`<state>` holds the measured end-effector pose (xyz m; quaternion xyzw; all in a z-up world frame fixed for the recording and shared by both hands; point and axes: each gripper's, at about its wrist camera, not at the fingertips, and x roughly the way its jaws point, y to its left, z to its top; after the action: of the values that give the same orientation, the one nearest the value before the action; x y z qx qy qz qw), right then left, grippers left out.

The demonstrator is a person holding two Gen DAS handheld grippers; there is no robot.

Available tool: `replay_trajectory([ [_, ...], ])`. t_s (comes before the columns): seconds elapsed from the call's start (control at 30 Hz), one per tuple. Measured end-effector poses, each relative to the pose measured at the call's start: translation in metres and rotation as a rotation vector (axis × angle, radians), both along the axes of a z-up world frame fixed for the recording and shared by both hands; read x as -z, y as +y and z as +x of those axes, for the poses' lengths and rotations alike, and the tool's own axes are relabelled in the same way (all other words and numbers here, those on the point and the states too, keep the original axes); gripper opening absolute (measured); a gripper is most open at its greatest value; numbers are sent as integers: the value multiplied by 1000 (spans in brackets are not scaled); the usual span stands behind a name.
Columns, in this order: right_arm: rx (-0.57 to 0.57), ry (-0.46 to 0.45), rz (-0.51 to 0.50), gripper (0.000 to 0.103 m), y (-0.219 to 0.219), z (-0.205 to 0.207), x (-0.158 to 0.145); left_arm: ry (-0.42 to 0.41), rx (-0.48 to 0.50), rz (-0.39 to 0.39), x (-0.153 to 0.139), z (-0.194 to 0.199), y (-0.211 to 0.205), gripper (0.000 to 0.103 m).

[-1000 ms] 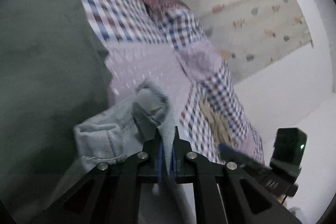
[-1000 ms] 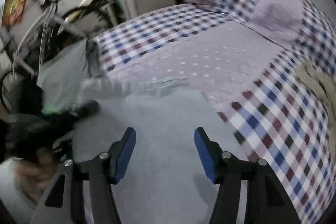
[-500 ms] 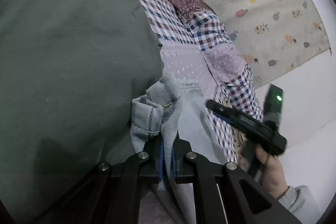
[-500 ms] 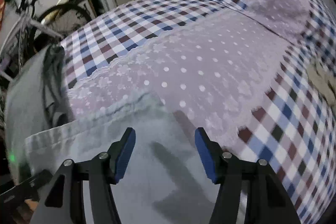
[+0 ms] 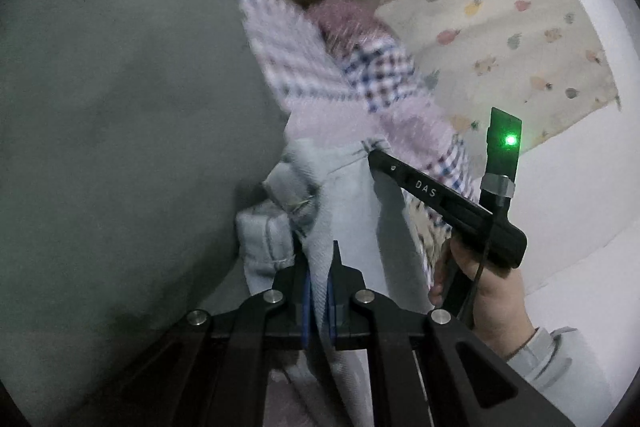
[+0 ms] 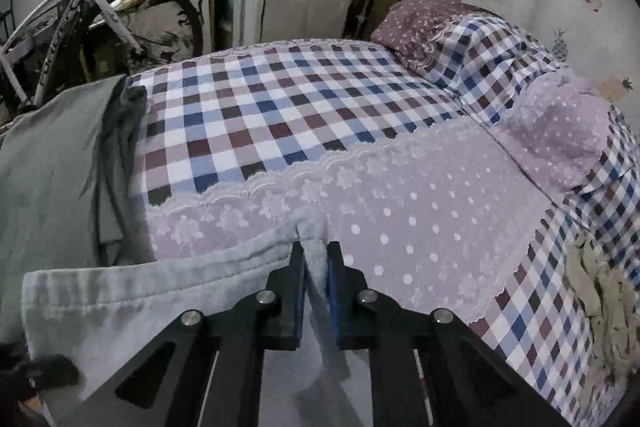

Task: Fold clothes

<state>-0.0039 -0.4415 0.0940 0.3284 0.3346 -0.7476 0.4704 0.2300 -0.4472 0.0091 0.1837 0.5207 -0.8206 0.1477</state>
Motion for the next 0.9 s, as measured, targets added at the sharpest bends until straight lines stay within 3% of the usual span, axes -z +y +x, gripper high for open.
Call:
replay_trajectory([
  [0.13,13,17,156,17,-19,4,45,-63,10,22,10,-5,-2,5],
  [0.2,57,41,137,23,-20,7,41,-80,22,-1,5,-6,-2,6],
  [0.23,79,52,127,34,-20,9,40,-84,26,1,4,-5,-3,6],
  [0.33,113,75,62,53,-11,15,18,-81,35,24,1,2,-6,9],
  [0.4,123,71,8,55,4,18,-2,-72,32,29,-4,10,-8,13],
  [0.47,138,50,-46,61,25,21,-23,-30,20,34,-11,24,-4,24],
  [0.53,149,31,-100,65,49,30,-41,17,1,42,-17,39,-3,57],
  [0.6,155,15,-141,65,73,42,-55,45,-16,54,-20,47,-3,68],
  [0.7,173,-21,-200,66,120,57,-72,20,-5,64,-21,49,3,72],
  [0.9,256,-130,-305,67,222,82,-79,22,77,202,-2,30,10,72],
])
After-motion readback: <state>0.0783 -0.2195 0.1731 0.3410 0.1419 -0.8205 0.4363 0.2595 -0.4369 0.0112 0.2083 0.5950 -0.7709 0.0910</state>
